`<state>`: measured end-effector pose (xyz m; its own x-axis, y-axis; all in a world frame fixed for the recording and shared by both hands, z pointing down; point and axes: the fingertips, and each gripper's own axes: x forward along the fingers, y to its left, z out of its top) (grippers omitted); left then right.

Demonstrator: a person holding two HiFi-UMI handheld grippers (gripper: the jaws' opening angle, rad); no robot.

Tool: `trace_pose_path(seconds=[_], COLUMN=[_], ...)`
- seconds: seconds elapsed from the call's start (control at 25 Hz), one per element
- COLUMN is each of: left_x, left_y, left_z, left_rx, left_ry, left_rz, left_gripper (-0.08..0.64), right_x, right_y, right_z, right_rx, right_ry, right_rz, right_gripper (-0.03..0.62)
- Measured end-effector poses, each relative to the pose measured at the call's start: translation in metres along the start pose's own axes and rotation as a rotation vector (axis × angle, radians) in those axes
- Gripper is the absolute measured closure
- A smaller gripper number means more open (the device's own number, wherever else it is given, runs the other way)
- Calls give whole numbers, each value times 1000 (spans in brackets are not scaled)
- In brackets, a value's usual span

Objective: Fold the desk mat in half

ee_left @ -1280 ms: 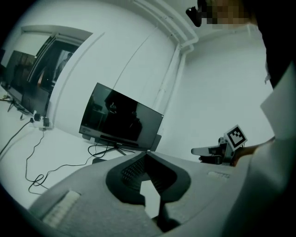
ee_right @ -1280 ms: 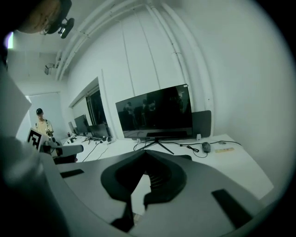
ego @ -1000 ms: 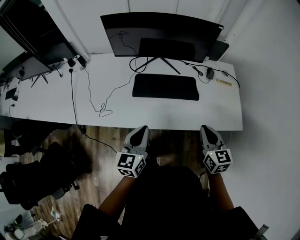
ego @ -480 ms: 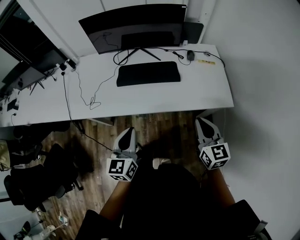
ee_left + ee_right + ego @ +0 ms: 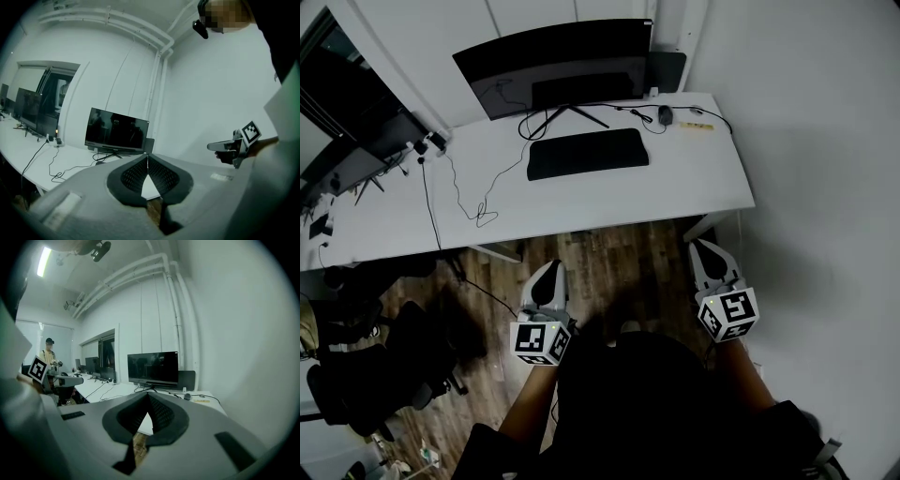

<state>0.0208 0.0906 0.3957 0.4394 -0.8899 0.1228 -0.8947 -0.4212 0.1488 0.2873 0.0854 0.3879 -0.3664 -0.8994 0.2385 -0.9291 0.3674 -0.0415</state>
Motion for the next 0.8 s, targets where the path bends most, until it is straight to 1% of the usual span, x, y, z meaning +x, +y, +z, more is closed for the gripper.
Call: trace_pose_path(seconds=[0.2,0.4,0.8], left_x=[-7,-12,-15], left_y=[-1,-4,-13], left_z=[-2,-6,-3], left_rx=[-12,-6,0], left_ry=[-3,-1,-5], left_rz=[-2,2,17], left_gripper=[538,538,538], right_x=[-6,-8,-8], right_y=[13,21,14], right_z=[-5,-8,-3], right_rx=[-2,-24,-42], right_ry=[3,5,0], right_rz=[8,29,47], right_gripper=[592,591,592])
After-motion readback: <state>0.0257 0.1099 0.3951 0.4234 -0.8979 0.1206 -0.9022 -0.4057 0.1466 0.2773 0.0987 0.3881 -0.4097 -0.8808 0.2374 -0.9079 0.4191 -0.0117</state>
